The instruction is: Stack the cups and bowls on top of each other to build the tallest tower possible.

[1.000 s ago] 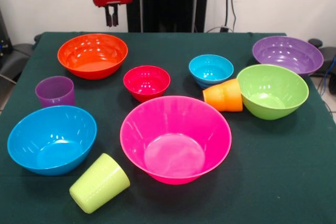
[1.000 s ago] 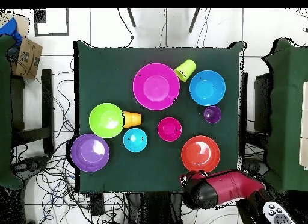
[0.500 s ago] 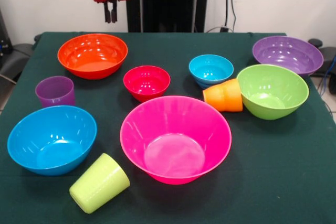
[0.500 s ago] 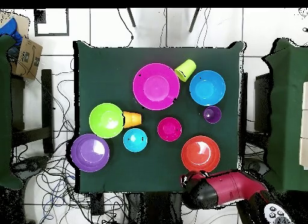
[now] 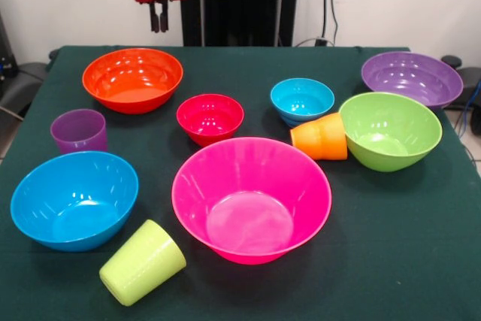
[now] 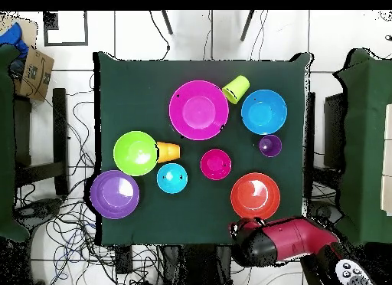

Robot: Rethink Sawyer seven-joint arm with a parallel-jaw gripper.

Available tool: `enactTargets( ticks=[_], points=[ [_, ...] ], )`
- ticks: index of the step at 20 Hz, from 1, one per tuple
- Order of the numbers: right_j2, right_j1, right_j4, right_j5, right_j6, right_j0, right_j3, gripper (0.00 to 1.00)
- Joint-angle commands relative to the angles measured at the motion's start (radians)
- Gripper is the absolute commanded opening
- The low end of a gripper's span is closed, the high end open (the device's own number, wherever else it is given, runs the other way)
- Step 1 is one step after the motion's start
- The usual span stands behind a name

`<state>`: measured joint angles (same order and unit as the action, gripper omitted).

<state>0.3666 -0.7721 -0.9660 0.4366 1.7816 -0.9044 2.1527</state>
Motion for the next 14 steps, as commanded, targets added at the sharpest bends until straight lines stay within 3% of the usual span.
enactTargets(
  ticks=[1,11,12,14],
  points=[
    [0.061,0.026,-0.007,0.022,-0.078,0.029,0.034,0.0],
    [0.089,0.042,-0.005,0.006,-0.093,0.013,0.018,0.0],
    [0.092,0.046,0.005,0.011,-0.09,0.006,0.017,1.0],
    [0.087,0.042,0.0,0.002,-0.078,0.013,0.015,1.0]
  ],
)
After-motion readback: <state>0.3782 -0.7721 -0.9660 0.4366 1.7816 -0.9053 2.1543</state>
